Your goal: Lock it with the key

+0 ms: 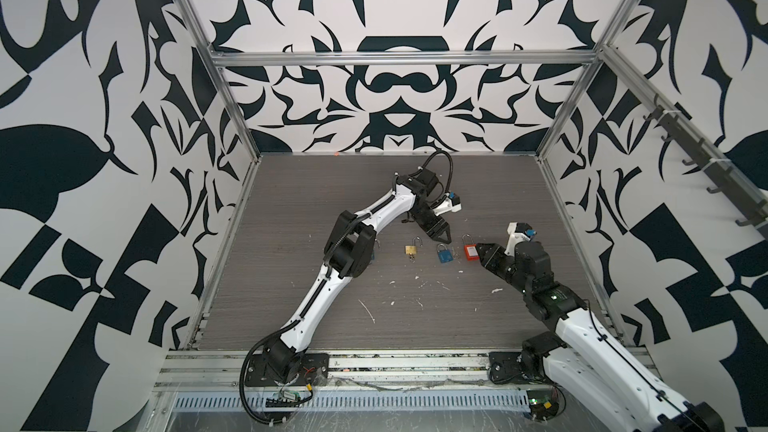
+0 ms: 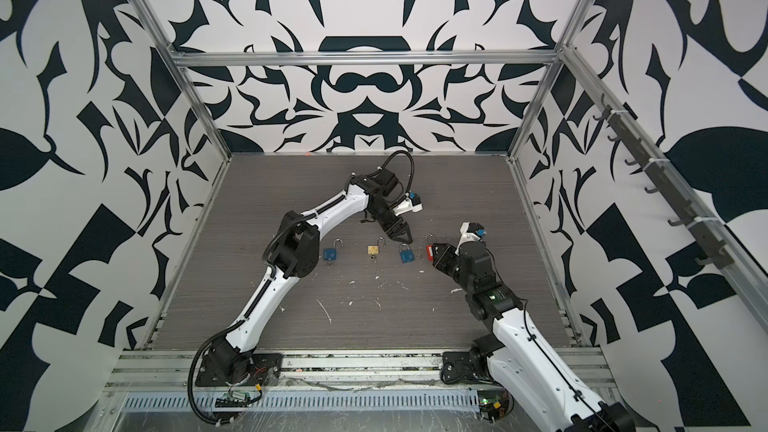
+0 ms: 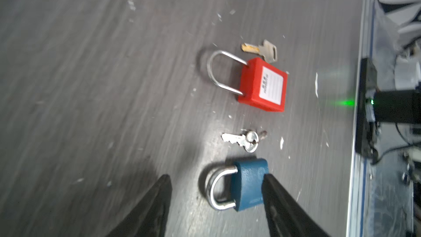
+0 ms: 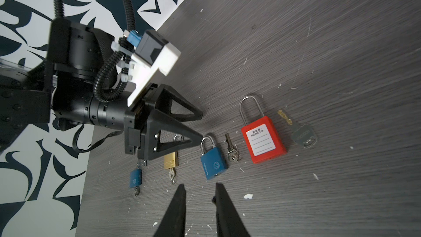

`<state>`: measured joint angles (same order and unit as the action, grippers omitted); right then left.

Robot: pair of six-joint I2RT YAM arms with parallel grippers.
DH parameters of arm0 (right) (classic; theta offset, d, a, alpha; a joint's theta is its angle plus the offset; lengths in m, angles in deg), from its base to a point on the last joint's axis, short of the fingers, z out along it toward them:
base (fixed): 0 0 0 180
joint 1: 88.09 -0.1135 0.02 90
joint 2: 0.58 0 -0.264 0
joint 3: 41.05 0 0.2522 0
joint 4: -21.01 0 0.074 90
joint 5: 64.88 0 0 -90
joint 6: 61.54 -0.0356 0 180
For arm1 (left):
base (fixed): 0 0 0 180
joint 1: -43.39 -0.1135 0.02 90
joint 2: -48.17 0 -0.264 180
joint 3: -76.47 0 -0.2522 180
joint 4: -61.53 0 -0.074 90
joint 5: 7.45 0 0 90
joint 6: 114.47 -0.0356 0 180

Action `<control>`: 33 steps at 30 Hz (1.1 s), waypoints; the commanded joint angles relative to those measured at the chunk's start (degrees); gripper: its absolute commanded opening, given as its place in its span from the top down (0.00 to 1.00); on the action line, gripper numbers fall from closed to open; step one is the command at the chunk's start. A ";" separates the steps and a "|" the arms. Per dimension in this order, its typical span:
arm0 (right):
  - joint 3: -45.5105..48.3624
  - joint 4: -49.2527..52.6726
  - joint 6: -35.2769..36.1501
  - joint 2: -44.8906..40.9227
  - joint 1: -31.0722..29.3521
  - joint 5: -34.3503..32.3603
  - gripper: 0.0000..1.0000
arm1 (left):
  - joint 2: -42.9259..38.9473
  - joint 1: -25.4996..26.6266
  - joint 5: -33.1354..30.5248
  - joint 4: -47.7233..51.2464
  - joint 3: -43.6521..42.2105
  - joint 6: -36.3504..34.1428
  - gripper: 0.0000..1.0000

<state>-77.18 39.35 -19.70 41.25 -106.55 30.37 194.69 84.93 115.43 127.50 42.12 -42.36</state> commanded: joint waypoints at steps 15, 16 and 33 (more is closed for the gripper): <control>-11.85 2.98 9.23 13.71 -3.47 5.65 0.60 | -38.14 -4.78 -25.59 -29.91 -35.72 32.95 0.00; -12.66 3.59 9.85 14.93 -4.80 4.88 0.58 | -41.27 -5.28 -24.34 -32.88 -40.06 34.47 0.01; -29.76 15.97 15.55 35.38 -17.98 -8.15 0.47 | -75.65 -8.80 -19.81 -45.78 -82.10 46.01 0.03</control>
<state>-102.32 49.84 -5.71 74.18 -124.21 26.77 122.43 76.04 95.85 84.85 -37.57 1.62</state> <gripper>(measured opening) 0.535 0.975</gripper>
